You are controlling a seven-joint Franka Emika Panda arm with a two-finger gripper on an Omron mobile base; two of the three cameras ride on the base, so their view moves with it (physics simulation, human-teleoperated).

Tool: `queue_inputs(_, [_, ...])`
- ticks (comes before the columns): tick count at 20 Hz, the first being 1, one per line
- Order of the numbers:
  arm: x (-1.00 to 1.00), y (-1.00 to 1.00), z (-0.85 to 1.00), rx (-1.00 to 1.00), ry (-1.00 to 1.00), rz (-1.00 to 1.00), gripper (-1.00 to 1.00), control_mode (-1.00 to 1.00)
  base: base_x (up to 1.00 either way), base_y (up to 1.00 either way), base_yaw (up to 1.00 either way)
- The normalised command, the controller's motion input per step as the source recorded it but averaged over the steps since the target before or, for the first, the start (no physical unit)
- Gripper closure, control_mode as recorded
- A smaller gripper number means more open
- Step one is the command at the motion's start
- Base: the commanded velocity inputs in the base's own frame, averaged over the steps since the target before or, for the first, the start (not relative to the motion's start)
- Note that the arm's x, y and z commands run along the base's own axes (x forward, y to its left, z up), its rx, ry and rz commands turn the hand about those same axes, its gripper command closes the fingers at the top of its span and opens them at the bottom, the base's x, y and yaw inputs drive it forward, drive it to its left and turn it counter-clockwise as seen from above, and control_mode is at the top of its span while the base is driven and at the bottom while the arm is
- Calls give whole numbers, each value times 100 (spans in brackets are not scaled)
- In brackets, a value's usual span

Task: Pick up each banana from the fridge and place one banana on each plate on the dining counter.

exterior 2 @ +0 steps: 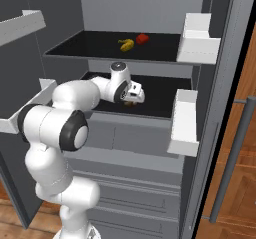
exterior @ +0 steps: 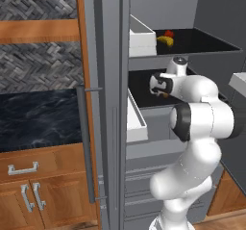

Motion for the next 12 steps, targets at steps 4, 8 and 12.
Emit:
queue_inputs(4, [35,-6,-18,0,0,0,-100,-100,0,0,0])
queue_inputs(8, [23,-8,-9,0,0,0,-100,-100,0,0,0])
queue_inputs(12, [12,-5,-20,0,2,0,100,-100,0,0,0])
